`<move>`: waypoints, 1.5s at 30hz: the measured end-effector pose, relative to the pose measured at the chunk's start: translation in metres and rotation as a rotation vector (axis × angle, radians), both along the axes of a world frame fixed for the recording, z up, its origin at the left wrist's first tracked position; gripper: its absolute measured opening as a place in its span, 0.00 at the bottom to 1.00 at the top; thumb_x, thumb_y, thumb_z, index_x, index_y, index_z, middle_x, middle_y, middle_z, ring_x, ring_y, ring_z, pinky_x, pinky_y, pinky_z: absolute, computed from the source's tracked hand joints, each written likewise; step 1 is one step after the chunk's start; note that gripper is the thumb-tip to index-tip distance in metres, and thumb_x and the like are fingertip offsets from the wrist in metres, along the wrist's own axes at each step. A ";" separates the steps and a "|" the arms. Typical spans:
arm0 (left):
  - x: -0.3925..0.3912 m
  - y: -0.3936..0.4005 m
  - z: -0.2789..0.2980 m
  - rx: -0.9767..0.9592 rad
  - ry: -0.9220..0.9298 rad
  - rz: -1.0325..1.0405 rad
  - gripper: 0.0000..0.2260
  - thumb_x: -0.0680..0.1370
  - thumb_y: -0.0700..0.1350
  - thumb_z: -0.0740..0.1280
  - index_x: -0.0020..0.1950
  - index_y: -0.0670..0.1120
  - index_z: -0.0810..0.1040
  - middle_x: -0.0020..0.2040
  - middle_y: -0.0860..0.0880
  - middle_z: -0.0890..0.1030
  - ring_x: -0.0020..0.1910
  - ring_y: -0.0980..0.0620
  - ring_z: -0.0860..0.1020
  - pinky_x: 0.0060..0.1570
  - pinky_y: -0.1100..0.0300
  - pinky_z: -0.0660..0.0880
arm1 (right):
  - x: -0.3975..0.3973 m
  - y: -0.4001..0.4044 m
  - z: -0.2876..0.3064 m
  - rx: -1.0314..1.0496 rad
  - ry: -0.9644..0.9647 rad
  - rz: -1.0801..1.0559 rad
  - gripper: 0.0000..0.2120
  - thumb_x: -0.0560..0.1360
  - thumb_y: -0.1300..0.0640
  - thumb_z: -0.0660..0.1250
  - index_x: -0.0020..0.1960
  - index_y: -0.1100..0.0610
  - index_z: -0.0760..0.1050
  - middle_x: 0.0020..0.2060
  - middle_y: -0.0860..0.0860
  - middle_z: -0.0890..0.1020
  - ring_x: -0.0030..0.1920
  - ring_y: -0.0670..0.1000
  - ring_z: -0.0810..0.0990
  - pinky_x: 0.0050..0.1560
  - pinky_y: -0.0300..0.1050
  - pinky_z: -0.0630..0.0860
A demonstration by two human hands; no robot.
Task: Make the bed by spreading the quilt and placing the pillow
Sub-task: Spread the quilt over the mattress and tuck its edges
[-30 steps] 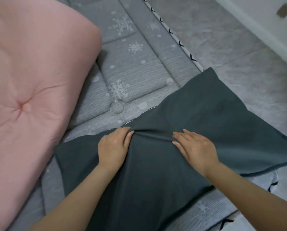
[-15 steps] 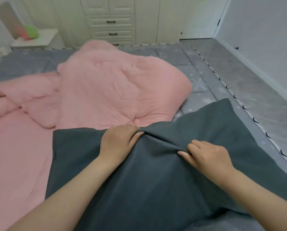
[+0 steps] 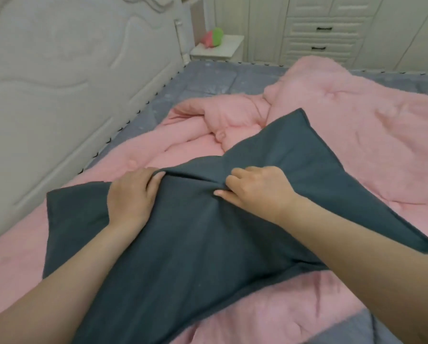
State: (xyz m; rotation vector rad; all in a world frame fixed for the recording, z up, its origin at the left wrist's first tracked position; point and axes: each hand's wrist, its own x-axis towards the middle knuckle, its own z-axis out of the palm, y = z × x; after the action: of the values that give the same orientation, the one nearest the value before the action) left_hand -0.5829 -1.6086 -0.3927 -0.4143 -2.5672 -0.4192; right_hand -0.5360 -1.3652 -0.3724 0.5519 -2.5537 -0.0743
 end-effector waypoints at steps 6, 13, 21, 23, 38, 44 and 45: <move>-0.044 -0.117 -0.010 0.258 0.042 0.448 0.15 0.79 0.49 0.56 0.51 0.45 0.81 0.49 0.41 0.82 0.48 0.39 0.77 0.48 0.49 0.71 | -0.056 -0.103 -0.014 -0.128 -0.343 0.001 0.14 0.79 0.49 0.57 0.59 0.56 0.70 0.54 0.53 0.75 0.55 0.56 0.74 0.37 0.46 0.66; -0.004 -0.104 -0.079 0.164 -0.216 0.264 0.10 0.78 0.47 0.62 0.55 0.48 0.80 0.55 0.49 0.81 0.53 0.44 0.77 0.49 0.50 0.74 | -0.030 -0.074 -0.089 0.055 -0.742 -0.153 0.13 0.80 0.52 0.52 0.56 0.57 0.71 0.54 0.53 0.77 0.53 0.58 0.77 0.40 0.45 0.65; 0.053 0.007 -0.165 0.234 -0.423 0.138 0.09 0.74 0.53 0.66 0.49 0.52 0.82 0.44 0.56 0.83 0.43 0.51 0.81 0.39 0.58 0.73 | -0.014 0.017 -0.148 0.161 -0.994 -0.354 0.17 0.80 0.49 0.52 0.64 0.53 0.69 0.58 0.50 0.76 0.59 0.54 0.74 0.49 0.45 0.71; 0.066 0.029 -0.177 0.279 -0.470 0.189 0.11 0.71 0.56 0.65 0.49 0.55 0.82 0.40 0.59 0.83 0.40 0.52 0.82 0.38 0.60 0.73 | -0.009 0.026 -0.163 0.035 -1.174 -0.350 0.18 0.79 0.49 0.55 0.67 0.52 0.67 0.62 0.50 0.74 0.61 0.53 0.73 0.57 0.47 0.73; 0.122 0.075 -0.234 0.549 -1.040 0.270 0.12 0.67 0.55 0.74 0.48 0.56 0.81 0.44 0.58 0.81 0.46 0.58 0.79 0.49 0.59 0.77 | 0.009 0.020 -0.222 0.634 -0.864 0.080 0.42 0.71 0.62 0.66 0.76 0.58 0.44 0.71 0.55 0.62 0.68 0.57 0.66 0.67 0.48 0.63; 0.136 0.105 -0.209 0.391 -0.993 0.130 0.07 0.71 0.50 0.69 0.48 0.53 0.81 0.44 0.53 0.77 0.46 0.51 0.77 0.46 0.54 0.75 | 0.018 0.030 -0.189 0.722 -0.862 0.096 0.21 0.75 0.62 0.61 0.67 0.57 0.68 0.65 0.55 0.67 0.65 0.56 0.67 0.60 0.46 0.67; 0.142 0.111 -0.202 0.362 -0.971 0.134 0.07 0.72 0.50 0.68 0.48 0.54 0.81 0.45 0.54 0.75 0.46 0.51 0.76 0.46 0.54 0.75 | 0.020 0.036 -0.181 0.732 -0.830 0.106 0.20 0.75 0.60 0.61 0.66 0.56 0.70 0.64 0.54 0.67 0.64 0.55 0.67 0.59 0.46 0.66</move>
State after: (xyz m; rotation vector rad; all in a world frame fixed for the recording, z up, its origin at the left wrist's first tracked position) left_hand -0.4412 -1.4977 -0.5951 0.1539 -3.2753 -1.2546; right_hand -0.5156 -1.3294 -0.5531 1.1839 -3.2483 -0.9463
